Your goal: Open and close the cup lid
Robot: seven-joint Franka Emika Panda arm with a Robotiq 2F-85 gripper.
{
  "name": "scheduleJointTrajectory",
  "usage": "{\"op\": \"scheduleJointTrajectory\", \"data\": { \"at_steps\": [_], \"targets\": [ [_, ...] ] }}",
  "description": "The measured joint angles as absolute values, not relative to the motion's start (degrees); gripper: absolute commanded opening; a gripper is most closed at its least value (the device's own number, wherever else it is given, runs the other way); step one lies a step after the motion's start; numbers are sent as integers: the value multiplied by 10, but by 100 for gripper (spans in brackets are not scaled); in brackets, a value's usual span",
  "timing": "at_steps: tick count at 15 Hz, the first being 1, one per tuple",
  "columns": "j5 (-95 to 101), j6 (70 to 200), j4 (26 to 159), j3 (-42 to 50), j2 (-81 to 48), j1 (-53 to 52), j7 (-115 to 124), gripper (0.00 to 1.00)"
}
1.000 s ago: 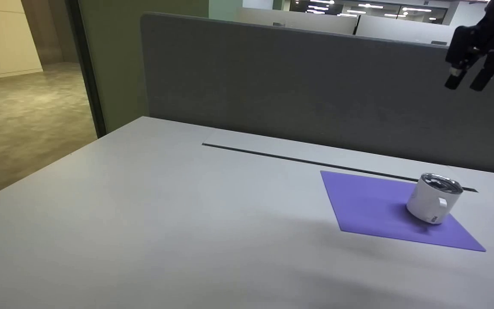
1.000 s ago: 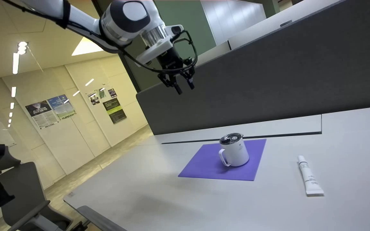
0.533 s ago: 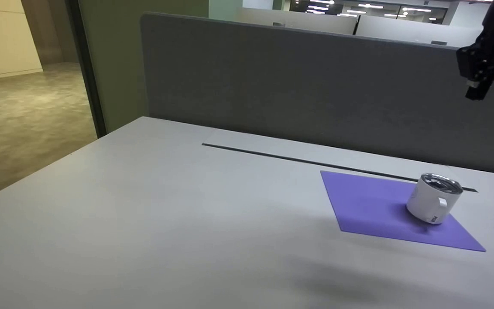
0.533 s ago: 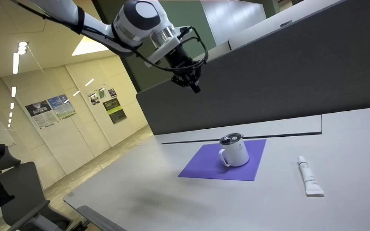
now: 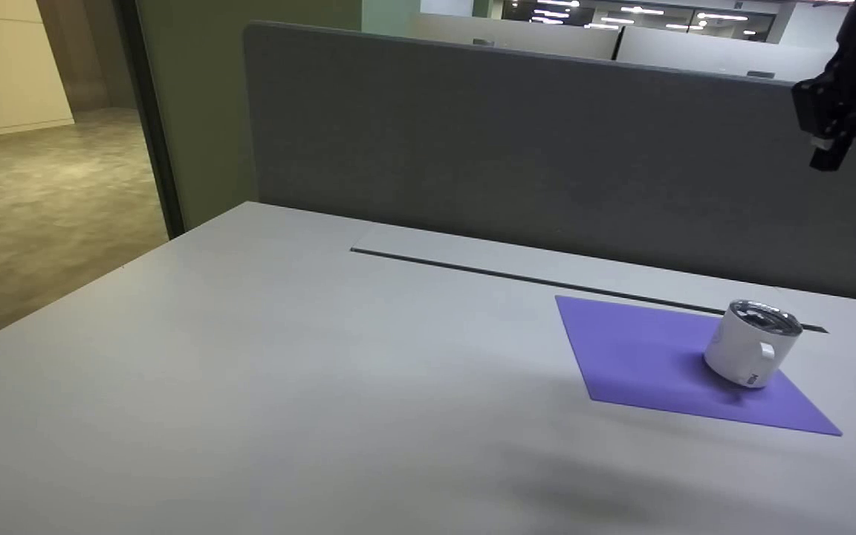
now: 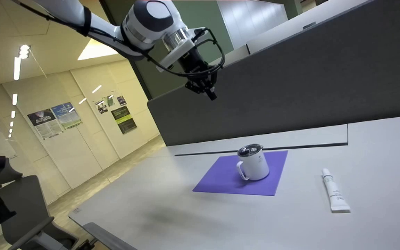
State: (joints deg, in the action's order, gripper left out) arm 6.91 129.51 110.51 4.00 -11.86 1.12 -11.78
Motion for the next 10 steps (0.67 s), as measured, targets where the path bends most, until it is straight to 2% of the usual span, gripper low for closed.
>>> {"op": "scheduleJointTrajectory", "data": {
  "at_steps": [6,10],
  "targets": [
    [75,1302,1106,40,-136,17,-118,0],
    [80,1377,1106,41,-186,32,-122,0]
  ]
}}
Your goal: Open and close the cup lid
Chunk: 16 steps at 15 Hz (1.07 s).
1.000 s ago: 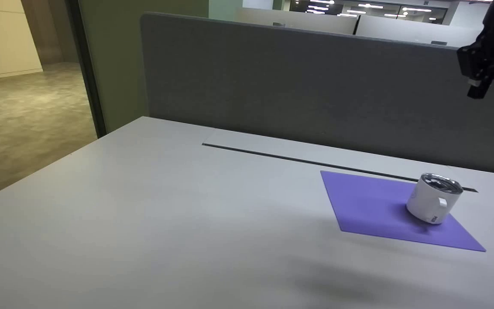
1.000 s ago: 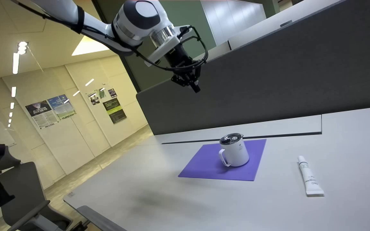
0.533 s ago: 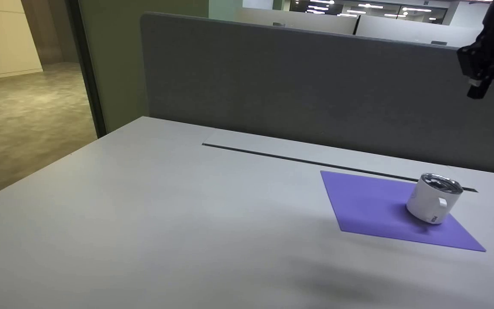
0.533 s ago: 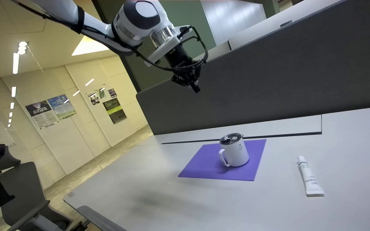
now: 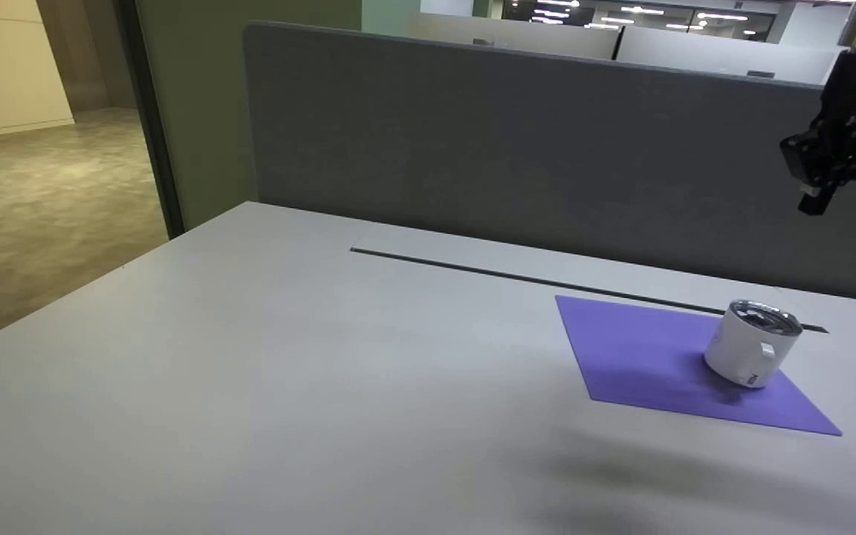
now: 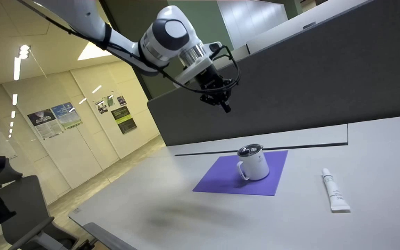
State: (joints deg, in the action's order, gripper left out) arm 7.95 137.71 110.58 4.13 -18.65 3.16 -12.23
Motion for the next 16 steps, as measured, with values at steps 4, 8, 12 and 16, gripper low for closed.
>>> {"op": "scheduleJointTrajectory", "data": {
  "at_steps": [4,8,12,16],
  "targets": [
    [74,1446,1105,40,-232,46,-128,0],
    [65,1454,1105,38,-254,53,-130,0],
    [51,1462,1106,36,-269,55,-127,0],
    [23,1468,1106,31,-279,62,-125,0]
  ]
}}
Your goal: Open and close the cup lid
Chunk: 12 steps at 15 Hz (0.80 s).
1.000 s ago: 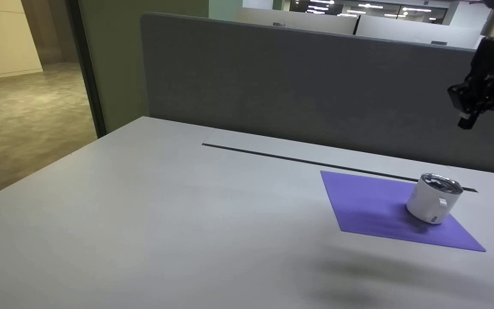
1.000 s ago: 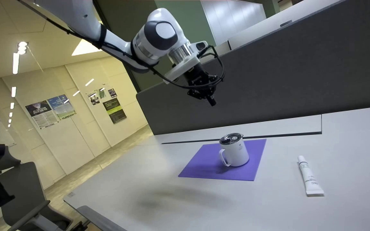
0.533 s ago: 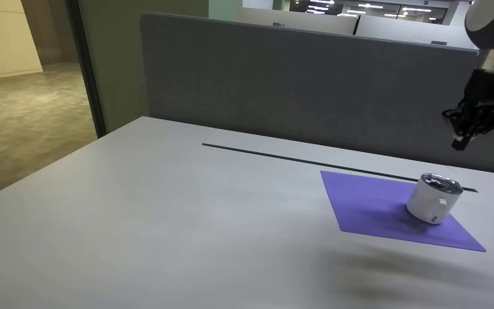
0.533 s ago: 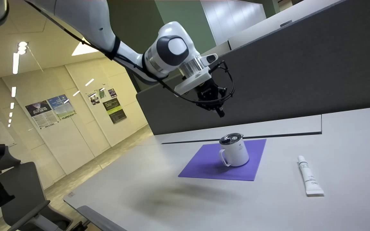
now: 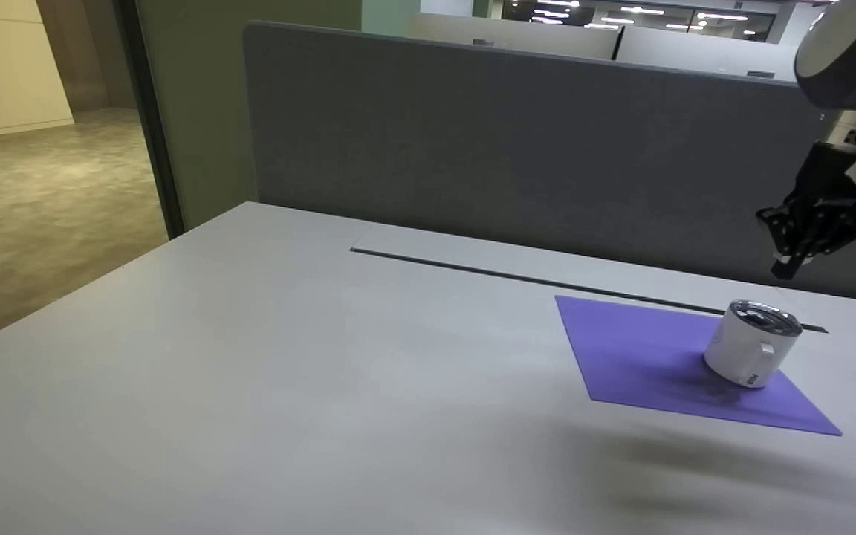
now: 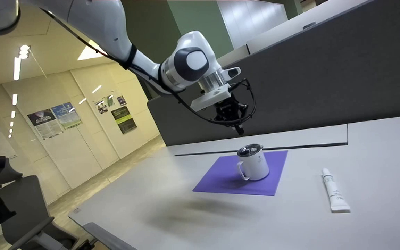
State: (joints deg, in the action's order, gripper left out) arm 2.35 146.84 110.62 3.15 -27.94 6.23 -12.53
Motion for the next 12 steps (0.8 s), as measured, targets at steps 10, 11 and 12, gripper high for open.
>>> {"op": "scheduleJointTrajectory", "data": {
  "at_steps": [10,11,12],
  "targets": [
    [32,1479,1107,30,-296,64,-126,0],
    [33,1483,1107,30,-301,64,-126,0],
    [34,1489,1107,30,-306,64,-126,0]
  ]
}}
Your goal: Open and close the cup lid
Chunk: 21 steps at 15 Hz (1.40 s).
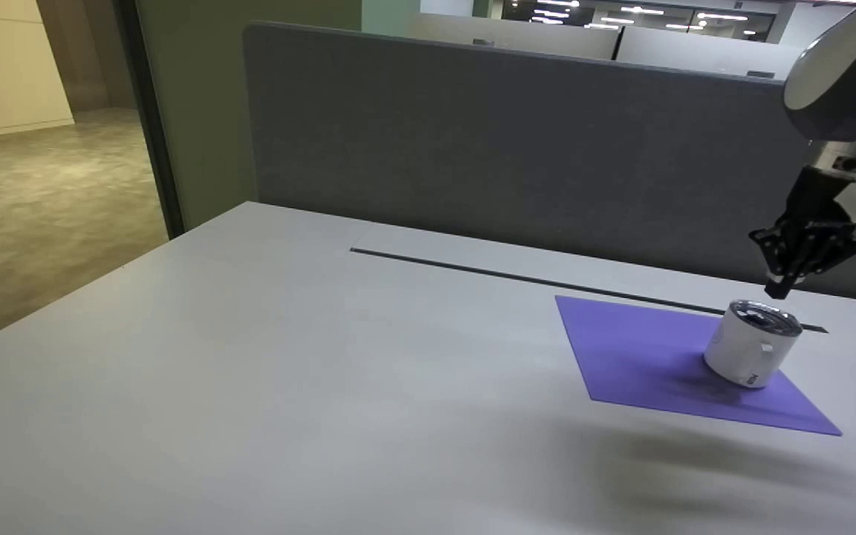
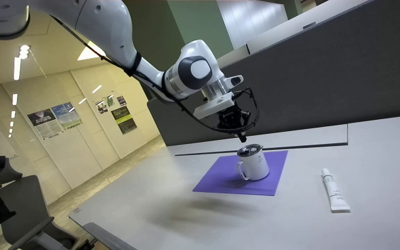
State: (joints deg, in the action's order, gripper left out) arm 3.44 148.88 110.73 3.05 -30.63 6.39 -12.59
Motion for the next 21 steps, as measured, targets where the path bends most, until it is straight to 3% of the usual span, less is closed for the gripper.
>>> {"op": "scheduleJointTrajectory", "data": {
  "at_steps": [21],
  "targets": [
    [50,1526,1107,30,-345,56,-125,0]
  ]
}}
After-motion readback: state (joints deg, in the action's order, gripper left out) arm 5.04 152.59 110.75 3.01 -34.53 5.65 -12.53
